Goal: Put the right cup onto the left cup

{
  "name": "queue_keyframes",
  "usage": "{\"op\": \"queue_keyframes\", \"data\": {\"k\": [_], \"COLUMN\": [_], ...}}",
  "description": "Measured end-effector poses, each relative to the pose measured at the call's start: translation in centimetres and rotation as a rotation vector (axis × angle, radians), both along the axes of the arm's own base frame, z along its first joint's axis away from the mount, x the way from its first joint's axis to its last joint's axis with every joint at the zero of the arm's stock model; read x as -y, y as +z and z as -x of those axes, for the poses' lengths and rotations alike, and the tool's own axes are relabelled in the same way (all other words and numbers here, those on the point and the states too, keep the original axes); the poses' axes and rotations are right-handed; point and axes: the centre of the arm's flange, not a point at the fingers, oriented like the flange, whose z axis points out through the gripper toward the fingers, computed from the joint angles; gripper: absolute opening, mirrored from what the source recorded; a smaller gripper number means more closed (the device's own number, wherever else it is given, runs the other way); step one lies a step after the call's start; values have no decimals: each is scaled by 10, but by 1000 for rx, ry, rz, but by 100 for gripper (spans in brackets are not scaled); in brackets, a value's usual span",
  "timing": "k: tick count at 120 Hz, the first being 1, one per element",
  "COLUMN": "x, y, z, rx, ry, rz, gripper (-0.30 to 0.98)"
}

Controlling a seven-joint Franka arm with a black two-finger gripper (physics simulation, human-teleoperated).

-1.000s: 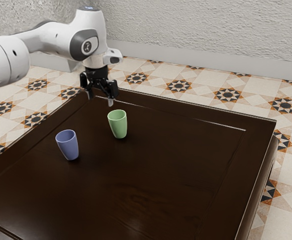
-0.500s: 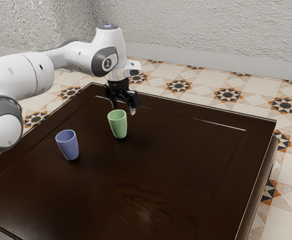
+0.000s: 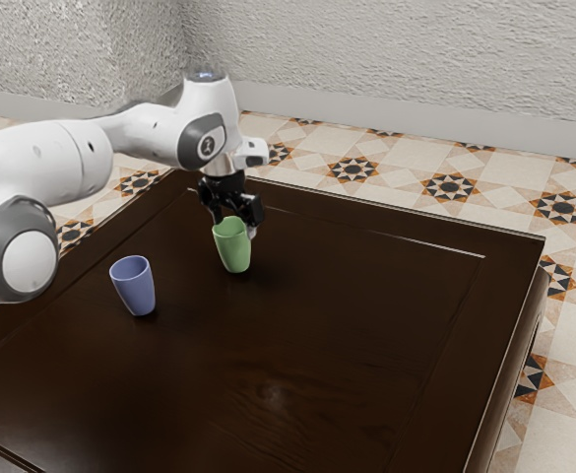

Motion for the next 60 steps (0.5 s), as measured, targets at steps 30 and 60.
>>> {"op": "queue_keyframes", "data": {"k": [30,60], "x": [1,-2], "y": [-16,-21], "z": [-13,-25], "rx": [31,65], "ry": [-30,-53], "rz": [10,14], "gripper": [69,69]}}
